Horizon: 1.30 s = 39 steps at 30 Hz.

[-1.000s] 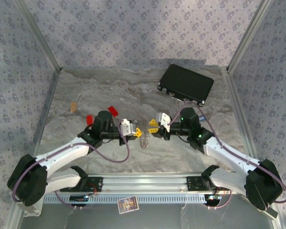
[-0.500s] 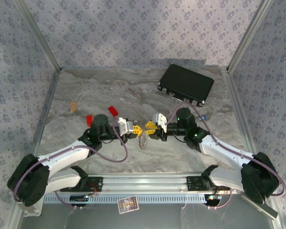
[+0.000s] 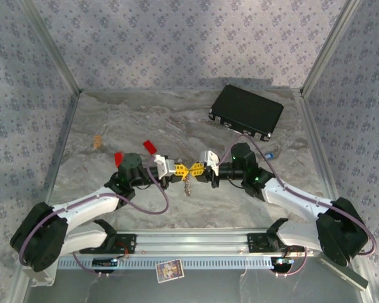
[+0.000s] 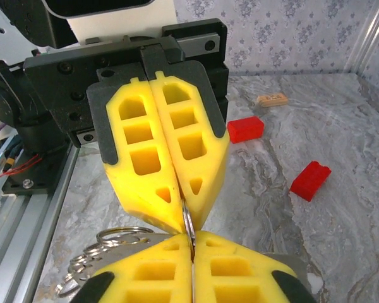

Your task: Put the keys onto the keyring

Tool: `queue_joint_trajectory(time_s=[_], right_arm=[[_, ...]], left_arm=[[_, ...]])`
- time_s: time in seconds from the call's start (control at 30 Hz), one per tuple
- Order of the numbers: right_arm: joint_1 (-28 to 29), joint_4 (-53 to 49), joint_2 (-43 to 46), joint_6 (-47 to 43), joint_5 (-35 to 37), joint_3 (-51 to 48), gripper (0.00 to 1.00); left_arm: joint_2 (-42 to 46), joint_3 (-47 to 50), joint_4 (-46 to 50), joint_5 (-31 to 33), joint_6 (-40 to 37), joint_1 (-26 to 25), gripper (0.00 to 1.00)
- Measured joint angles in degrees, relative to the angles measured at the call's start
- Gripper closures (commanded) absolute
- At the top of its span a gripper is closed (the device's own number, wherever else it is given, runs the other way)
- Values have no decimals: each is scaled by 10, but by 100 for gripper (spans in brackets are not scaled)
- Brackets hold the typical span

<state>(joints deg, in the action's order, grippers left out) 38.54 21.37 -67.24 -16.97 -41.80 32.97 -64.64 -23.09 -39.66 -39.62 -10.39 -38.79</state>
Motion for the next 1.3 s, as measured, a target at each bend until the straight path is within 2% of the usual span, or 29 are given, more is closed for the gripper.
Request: queue_joint_trajectory(time_s=[0.07, 0.17, 0.43, 0.7, 0.87, 0.97, 1.0, 1.03, 1.07, 1.13, 1.3], right_arm=[[0, -7, 0, -5, 0, 3, 100], [3, -44, 0, -21, 0, 17, 100], [15, -219, -1, -118, 26, 110, 100], [37, -353, -27, -198, 74, 183, 100], [43, -375, -35, -213, 86, 195, 100], [44, -378, -37, -213, 86, 196, 100], [43, -377, -37, -212, 86, 196, 93], [43, -374, -36, -208, 86, 194, 81], [41, -369, -35, -205, 86, 191, 76], [32, -342, -21, -191, 82, 169, 73], [7, -298, 30, -158, 84, 107, 73]], left_arm=[[2, 0, 6, 3, -6, 0, 85], [17, -6, 56, 16, -29, -3, 80], [42, -83, 252, 47, -126, -7, 79], [37, -112, 323, 43, -161, -8, 85], [25, -116, 331, 30, -162, -10, 100], [23, -116, 335, 29, -162, -11, 100], [23, -116, 335, 29, -162, -11, 100], [23, -116, 335, 29, -162, -11, 100], [23, -116, 334, 29, -162, -11, 100], [24, -116, 333, 31, -161, -11, 100], [42, -95, 307, 33, -153, -11, 100]])
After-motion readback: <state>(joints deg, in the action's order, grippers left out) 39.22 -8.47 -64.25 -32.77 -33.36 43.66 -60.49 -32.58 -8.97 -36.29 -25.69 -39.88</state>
